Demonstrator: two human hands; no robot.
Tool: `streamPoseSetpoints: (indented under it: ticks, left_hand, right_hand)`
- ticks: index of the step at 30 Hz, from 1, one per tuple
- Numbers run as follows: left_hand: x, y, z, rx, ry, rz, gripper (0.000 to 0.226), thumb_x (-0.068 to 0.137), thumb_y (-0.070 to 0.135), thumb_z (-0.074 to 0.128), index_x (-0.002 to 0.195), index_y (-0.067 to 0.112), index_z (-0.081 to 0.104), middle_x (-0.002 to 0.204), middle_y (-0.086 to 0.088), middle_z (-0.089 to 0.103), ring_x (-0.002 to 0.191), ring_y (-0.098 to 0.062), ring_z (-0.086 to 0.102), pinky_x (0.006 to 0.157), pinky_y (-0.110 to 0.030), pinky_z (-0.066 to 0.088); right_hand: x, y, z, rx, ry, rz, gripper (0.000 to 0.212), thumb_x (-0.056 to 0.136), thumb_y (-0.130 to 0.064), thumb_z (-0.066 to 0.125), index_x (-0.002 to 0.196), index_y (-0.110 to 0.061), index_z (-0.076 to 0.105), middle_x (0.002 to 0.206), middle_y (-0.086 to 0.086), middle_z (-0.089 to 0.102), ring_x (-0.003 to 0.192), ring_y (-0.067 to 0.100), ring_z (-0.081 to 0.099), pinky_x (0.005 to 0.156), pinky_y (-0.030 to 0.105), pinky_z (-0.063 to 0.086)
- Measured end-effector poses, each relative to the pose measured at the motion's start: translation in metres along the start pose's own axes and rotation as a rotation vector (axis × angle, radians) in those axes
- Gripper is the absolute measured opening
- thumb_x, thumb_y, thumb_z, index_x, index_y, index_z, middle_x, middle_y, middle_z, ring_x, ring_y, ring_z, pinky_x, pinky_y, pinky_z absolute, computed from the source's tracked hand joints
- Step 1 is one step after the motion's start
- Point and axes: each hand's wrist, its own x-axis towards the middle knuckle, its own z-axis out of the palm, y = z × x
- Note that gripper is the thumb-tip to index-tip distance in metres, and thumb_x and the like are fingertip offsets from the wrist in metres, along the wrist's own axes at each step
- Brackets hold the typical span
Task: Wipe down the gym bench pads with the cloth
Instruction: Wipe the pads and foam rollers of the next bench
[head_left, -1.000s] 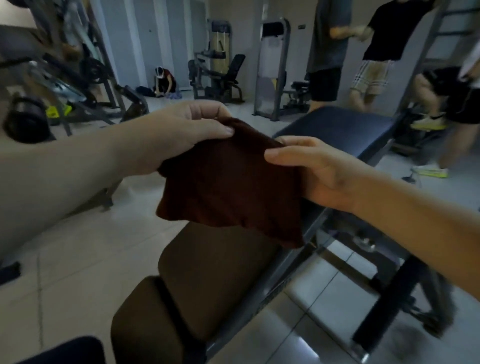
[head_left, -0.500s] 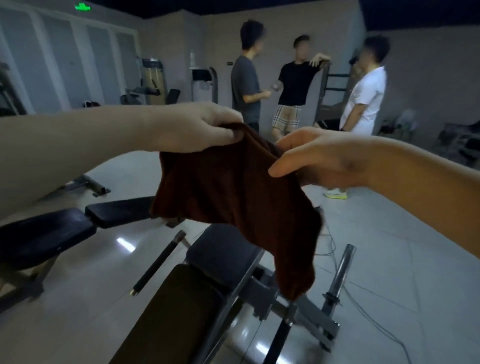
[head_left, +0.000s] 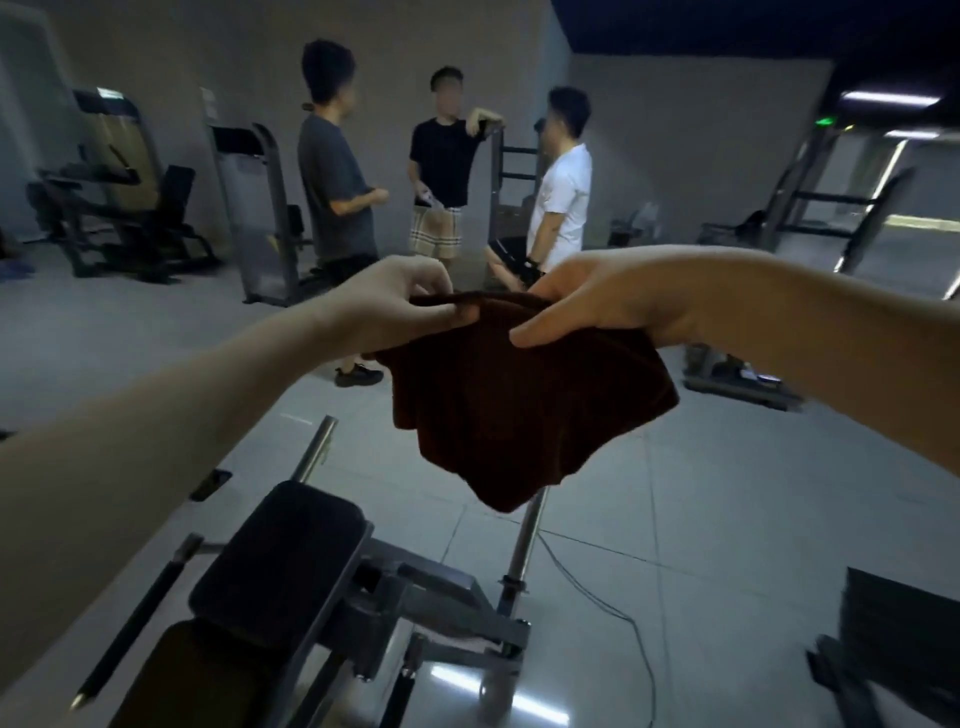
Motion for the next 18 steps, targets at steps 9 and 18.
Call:
streamPoseSetpoints:
  ticks: [9, 18]
  left_hand:
    - [0.1, 0.02, 0.1, -0.371, -0.074, -0.113, 0.047, 0.086, 0.037, 0.073, 0.113, 0.006, 0.051, 0.099, -0.011, 0.063, 0.088, -0.017, 0.062, 0.072, -0.026, 0.056]
    - [0.163, -0.021, 0.159, -1.379, -0.324, -0.452, 0.051, 0.099, 0.043, 0.043, 0.1, 0.0, 0.071, 0.097, -0.02, 0.073, 0.081, -0.029, 0.074, 0.081, -0.042, 0.055]
  right_hand:
    - [-0.005, 0.062, -0.095, 0.622, 0.21, -0.278, 0.021, 0.08, -0.014, 0.063, 0.099, -0.005, 0.065, 0.089, 0.007, 0.072, 0.086, 0.019, 0.071, 0.074, 0.028, 0.058]
    - [0.061, 0.123, -0.141, 0.802, 0.479, -0.379, 0.03, 0.094, 0.007, 0.043, 0.107, -0.012, 0.063, 0.08, 0.006, 0.071, 0.063, 0.013, 0.068, 0.056, 0.024, 0.057]
